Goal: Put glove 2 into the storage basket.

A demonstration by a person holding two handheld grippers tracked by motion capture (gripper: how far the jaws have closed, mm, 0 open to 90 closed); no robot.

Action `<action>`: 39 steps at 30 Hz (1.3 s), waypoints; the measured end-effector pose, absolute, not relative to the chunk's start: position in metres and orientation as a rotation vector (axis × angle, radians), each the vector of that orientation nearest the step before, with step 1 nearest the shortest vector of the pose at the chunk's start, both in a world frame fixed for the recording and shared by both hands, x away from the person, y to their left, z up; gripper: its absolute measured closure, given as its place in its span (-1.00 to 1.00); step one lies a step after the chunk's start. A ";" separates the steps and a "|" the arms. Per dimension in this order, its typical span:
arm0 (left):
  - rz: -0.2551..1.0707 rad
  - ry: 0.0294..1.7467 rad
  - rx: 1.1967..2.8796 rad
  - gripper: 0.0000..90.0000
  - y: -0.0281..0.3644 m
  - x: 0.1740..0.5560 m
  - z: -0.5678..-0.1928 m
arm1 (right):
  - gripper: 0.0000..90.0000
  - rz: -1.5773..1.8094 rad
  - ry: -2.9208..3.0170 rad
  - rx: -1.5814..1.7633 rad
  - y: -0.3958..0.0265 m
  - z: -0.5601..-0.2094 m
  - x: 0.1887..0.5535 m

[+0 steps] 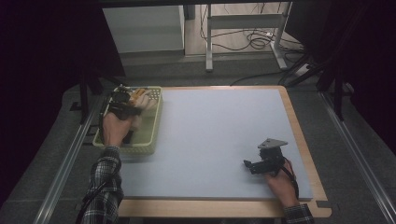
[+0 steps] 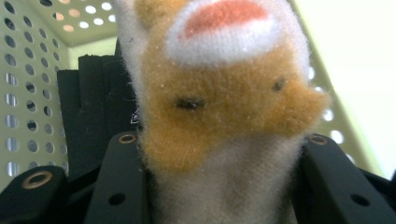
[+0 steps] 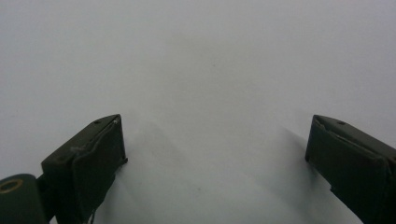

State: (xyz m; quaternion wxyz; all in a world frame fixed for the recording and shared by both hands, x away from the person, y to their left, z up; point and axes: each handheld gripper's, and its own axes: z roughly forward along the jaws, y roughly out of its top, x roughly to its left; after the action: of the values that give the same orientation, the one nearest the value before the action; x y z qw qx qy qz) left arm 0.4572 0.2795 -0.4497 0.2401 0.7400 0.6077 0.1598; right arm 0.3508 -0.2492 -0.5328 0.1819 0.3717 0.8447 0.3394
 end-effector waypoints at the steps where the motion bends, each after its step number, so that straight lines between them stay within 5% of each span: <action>1: 0.433 1.665 2.029 0.21 0.279 0.458 -0.452 | -0.90 0.958 2.384 1.050 -0.249 -0.533 0.351; 31: 0.184 1.715 2.215 0.04 0.250 0.494 -0.504 | -0.90 0.959 2.384 1.050 -0.249 -0.533 0.351; 39: 0.117 1.700 2.189 -0.55 0.256 0.491 -0.504 | -0.90 0.959 2.384 1.050 -0.249 -0.533 0.351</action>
State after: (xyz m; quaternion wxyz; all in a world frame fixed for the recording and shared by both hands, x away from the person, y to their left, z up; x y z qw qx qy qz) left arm 0.4913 0.2557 -0.5035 0.1828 0.7758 0.6024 0.0414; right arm 0.3508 -0.2492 -0.5328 0.1818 0.3718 0.8445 0.3398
